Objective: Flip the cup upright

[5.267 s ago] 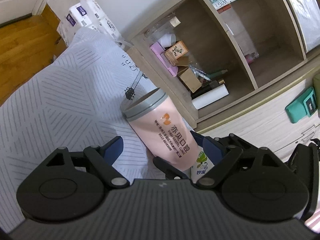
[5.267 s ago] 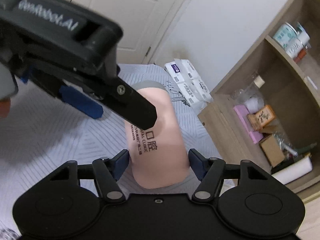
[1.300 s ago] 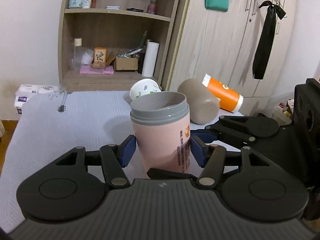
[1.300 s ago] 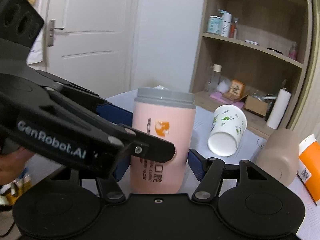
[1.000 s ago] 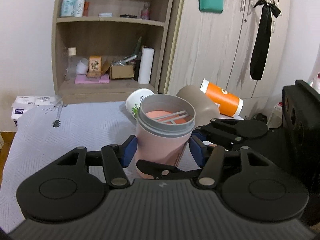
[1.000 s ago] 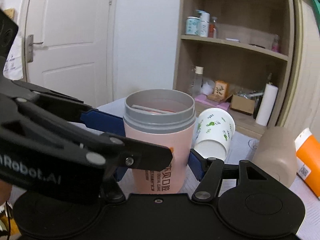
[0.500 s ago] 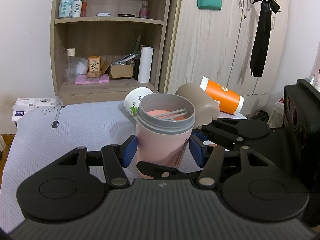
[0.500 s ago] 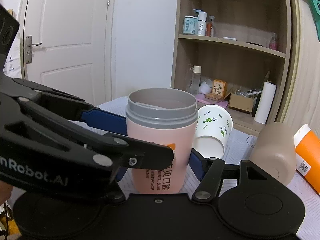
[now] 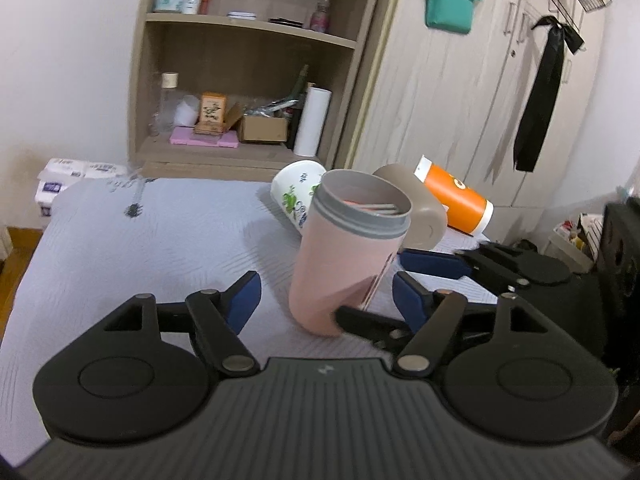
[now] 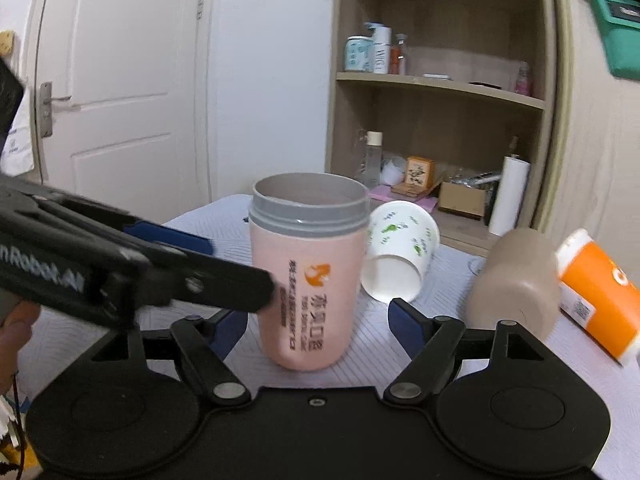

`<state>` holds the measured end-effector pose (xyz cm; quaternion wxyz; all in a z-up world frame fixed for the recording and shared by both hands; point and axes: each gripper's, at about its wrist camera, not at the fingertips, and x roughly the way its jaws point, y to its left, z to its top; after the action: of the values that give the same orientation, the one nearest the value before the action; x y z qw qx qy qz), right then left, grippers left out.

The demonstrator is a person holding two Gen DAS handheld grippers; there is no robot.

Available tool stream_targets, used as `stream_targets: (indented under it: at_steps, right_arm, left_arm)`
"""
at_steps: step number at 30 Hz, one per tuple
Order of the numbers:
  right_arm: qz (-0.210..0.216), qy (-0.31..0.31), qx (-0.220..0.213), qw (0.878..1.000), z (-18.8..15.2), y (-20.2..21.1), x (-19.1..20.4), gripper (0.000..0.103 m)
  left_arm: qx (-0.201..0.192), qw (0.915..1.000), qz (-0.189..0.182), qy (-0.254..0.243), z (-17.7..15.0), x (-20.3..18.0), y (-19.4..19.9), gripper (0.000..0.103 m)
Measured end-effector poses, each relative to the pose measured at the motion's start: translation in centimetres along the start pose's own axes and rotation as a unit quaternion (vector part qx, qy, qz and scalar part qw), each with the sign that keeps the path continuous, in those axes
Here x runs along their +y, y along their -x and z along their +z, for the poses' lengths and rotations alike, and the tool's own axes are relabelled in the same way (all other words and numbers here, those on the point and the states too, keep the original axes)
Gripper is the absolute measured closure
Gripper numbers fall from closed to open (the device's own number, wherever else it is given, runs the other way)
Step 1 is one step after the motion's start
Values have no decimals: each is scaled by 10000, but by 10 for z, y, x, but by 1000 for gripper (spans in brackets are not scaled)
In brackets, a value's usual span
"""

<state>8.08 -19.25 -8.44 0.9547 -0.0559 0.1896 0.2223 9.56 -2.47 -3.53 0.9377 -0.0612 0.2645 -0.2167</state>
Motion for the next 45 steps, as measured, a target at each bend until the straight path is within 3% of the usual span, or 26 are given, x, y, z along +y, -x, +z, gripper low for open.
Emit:
stream_targets:
  at_steps: [6, 16, 28, 32, 34, 41, 43, 45]
  right_arm:
    - [-303, -161, -258, 9991, -10, 29, 1, 21]
    - [-749, 151, -874, 9932, 1, 93, 23, 21]
    - [-1509, -27, -1100, 9824, 15, 134, 40, 19]
    - [-1655, -257, -1157, 9791, 13, 144, 41, 19]
    - [-1680, -372, -1055, 9794, 10, 143, 40, 10]
    - [-1858, -406, -1018, 9765, -1, 151, 42, 8]
    - [-1876, -429, -1001, 9762, -2, 153, 42, 0]
    - [-1993, -367, -1054, 9736, -4, 156, 45, 0]
  left_arm:
    - [-132, 9992, 367, 124, -9, -1, 29, 28]
    - [-426, 9941, 954, 279, -10, -5, 80, 22]
    - [-693, 9846, 1593, 205, -19, -20, 117, 13]
    - [-770, 9830, 1662, 156, -20, -22, 123, 9]
    - [-776, 9827, 1679, 143, -22, -22, 125, 7]
    - [-832, 9808, 1760, 97, -26, -24, 126, 1]
    - [-826, 9807, 1771, 103, -27, -25, 127, 0]
    - [-801, 9804, 1800, 57, -27, -27, 126, 0]
